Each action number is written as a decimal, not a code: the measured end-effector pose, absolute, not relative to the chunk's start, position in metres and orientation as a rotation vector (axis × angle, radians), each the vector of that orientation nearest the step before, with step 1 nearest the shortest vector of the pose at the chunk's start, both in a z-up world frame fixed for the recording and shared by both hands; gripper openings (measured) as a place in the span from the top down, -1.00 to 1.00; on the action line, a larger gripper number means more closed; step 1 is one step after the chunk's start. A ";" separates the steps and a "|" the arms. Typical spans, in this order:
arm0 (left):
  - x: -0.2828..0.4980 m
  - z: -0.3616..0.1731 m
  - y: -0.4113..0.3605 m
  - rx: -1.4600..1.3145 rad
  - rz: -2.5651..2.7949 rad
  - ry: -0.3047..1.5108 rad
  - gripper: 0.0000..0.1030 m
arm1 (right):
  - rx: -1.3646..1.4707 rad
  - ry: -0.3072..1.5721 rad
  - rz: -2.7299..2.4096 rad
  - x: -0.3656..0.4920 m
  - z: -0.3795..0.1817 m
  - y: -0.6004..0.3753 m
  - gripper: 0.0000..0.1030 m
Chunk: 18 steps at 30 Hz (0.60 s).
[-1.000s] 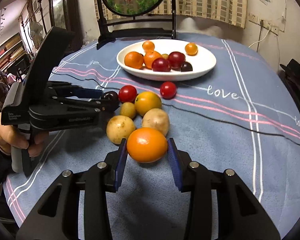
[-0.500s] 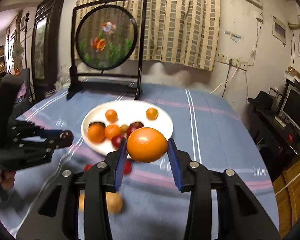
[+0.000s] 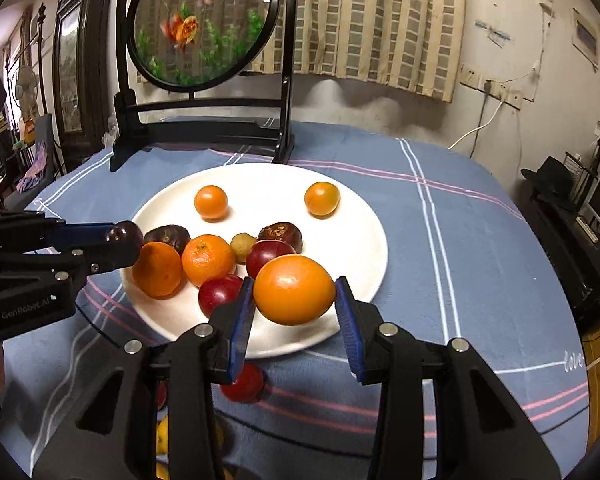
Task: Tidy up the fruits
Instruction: 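Lower both held fruits onto the white plate and open both tools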
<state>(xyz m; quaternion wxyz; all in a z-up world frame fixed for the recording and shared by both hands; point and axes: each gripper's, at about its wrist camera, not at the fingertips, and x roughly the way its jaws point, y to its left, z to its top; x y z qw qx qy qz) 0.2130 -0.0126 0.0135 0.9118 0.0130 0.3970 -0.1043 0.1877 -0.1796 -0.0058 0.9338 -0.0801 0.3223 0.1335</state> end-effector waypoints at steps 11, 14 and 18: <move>0.235 0.011 -0.012 -0.051 -0.198 0.777 -0.54 | -0.201 0.638 0.334 0.204 -0.011 -0.163 0.00; 0.232 0.011 -0.015 -0.034 -0.203 0.785 -0.55 | -0.185 0.640 0.334 0.201 -0.009 -0.165 -0.01; 0.223 0.018 -0.009 -0.060 -0.203 0.767 -0.57 | -0.147 0.638 0.336 0.192 -0.002 -0.176 -0.01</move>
